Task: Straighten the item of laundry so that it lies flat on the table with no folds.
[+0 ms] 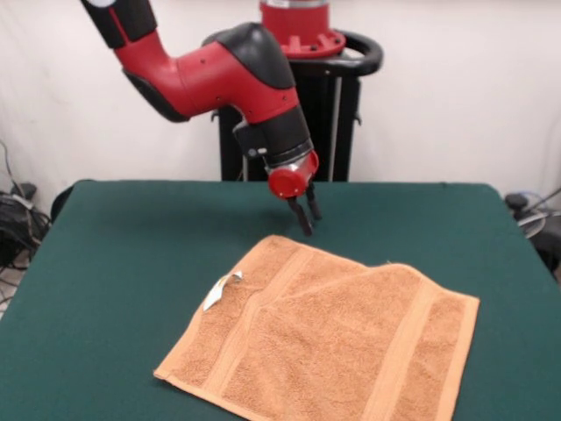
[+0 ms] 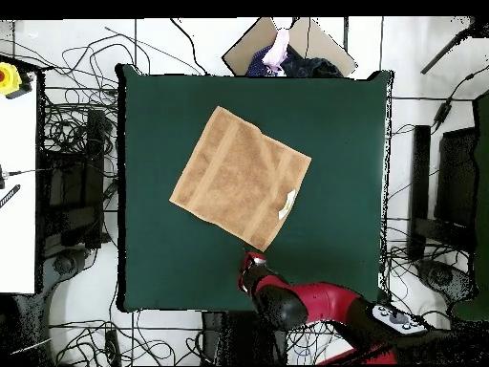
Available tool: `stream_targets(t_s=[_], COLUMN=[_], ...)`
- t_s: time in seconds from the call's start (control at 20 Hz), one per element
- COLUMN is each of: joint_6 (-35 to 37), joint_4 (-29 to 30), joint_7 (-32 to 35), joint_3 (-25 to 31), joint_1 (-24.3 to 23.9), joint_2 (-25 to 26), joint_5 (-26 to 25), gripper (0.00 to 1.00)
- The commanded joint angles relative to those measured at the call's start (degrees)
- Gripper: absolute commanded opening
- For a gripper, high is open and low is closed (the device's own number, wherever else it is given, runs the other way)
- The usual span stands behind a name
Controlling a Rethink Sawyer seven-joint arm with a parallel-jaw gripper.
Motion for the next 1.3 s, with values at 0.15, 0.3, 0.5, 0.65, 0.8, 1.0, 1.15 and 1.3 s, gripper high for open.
stream_targets(t_s=[0.15,0.3,0.5,0.65,0.8,1.0,1.15,1.3], joint_6=[-6.26,-6.14,-7.73,-8.4,-7.36,-5.23,-4.29,-3.86], joint_4=[-6.07,-5.86,-5.67,-5.9,-6.41,-7.0,-7.12,-7.61], joint_7=[13.11,13.12,13.0,12.67,12.59,12.9,12.89,12.83], joint_3=[5.67,5.91,5.86,5.36,6.06,7.02,7.83,7.34], joint_1=[0.13,0.03,0.3,0.65,-0.04,-1.25,-2.29,-2.36], joint_2=[-0.74,-0.94,-1.47,-1.67,-0.92,0.47,1.15,1.61], joint_5=[-2.14,-1.92,-2.45,-3.05,-3.75,-3.84,-3.9,-3.42], gripper=[1.0,1.0,1.0,1.0,1.0,1.0,1.0,1.0])
